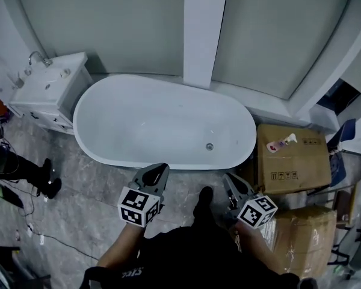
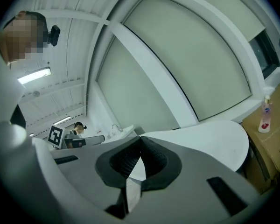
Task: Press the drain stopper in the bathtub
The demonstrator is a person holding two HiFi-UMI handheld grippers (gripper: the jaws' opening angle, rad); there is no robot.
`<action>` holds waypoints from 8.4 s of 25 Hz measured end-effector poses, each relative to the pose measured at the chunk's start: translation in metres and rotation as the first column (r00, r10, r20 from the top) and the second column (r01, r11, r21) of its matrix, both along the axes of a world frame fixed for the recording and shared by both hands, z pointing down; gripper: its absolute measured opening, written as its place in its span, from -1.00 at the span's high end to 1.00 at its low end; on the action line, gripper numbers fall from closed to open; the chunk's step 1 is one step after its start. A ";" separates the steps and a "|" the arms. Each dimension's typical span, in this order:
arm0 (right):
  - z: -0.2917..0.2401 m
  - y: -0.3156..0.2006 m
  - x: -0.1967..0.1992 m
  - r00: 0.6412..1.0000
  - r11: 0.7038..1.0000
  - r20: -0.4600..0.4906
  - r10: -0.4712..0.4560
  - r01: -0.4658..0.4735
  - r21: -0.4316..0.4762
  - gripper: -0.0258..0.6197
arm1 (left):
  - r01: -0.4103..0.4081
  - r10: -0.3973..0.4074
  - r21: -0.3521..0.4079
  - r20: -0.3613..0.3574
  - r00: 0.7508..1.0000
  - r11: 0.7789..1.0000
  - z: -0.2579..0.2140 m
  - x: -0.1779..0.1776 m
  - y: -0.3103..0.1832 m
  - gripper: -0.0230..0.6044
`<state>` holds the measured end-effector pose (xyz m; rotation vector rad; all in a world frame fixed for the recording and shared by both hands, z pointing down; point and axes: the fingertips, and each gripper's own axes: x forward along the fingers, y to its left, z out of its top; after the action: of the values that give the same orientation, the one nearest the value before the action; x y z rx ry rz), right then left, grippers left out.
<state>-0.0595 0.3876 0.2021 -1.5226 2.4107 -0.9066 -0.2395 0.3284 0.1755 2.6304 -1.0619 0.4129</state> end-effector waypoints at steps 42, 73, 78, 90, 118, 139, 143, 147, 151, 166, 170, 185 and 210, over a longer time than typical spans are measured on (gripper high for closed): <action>0.049 -0.311 0.104 0.995 0.980 -0.066 -0.073 0.060 -0.189 0.88 | -0.083 0.086 -0.080 0.038 0.996 0.993 0.032 0.158 -0.326 0.86; 0.199 -0.386 0.173 0.928 0.861 -0.046 -0.370 0.324 -0.392 0.88 | 0.113 -0.098 -0.250 0.072 0.993 0.962 0.180 0.243 -0.386 0.86; 0.246 -0.390 0.169 0.921 0.840 -0.061 -0.386 0.323 -0.435 0.88 | 0.122 -0.101 -0.294 0.087 0.991 0.948 0.227 0.234 -0.396 0.86; 0.405 -0.412 0.157 0.893 0.771 -0.104 -0.437 0.313 -0.555 0.88 | 0.054 0.004 -0.420 0.136 0.991 0.906 0.385 0.245 -0.415 0.86; 0.780 -0.403 0.155 0.809 0.637 -0.202 -0.552 0.253 -0.728 0.88 | -0.053 0.268 -0.647 0.239 0.933 0.761 0.763 0.245 -0.372 0.87; 0.920 -0.414 0.197 0.573 0.605 -0.426 -0.700 0.159 -0.780 0.87 | -0.035 0.272 -0.691 0.238 0.933 0.722 0.857 0.257 -0.367 0.87; 0.923 -0.415 0.199 0.509 0.575 -0.432 -0.745 0.160 -0.802 0.87 | -0.041 0.279 -0.690 0.237 0.931 0.723 0.858 0.260 -0.367 0.87; 0.923 -0.416 0.193 0.411 0.518 -0.417 -0.811 0.171 -0.838 0.87 | -0.035 0.283 -0.691 0.248 0.927 0.722 0.862 0.253 -0.369 0.87; 0.921 -0.417 0.191 0.369 0.472 -0.389 -0.844 0.166 -0.866 0.87 | -0.034 0.288 -0.703 0.247 0.925 0.711 0.863 0.247 -0.368 0.87; 0.960 -0.426 0.140 0.423 0.530 -0.434 -0.796 0.139 -0.837 0.87 | 0.003 0.281 -0.724 0.272 0.921 0.690 0.907 0.175 -0.363 0.87; 0.872 -0.417 0.173 0.469 0.571 -0.446 -0.762 0.162 -0.805 0.87 | -0.006 0.280 -0.680 0.294 0.914 0.733 0.832 0.212 -0.364 0.87; 0.500 -0.353 0.174 0.523 0.616 -0.423 -0.740 0.274 -0.738 0.88 | 0.049 0.137 -0.642 0.237 0.962 0.765 0.481 0.225 -0.350 0.87; 0.060 -0.389 0.169 0.901 0.965 -0.347 -0.262 0.243 -0.098 0.88 | 0.136 -0.131 -0.252 0.035 0.991 0.958 0.091 0.189 -0.343 0.86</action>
<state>0.1099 -0.0016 0.2618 -1.5298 2.9217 -0.7974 -0.0508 -0.0144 0.2665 2.3204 -1.1046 0.5070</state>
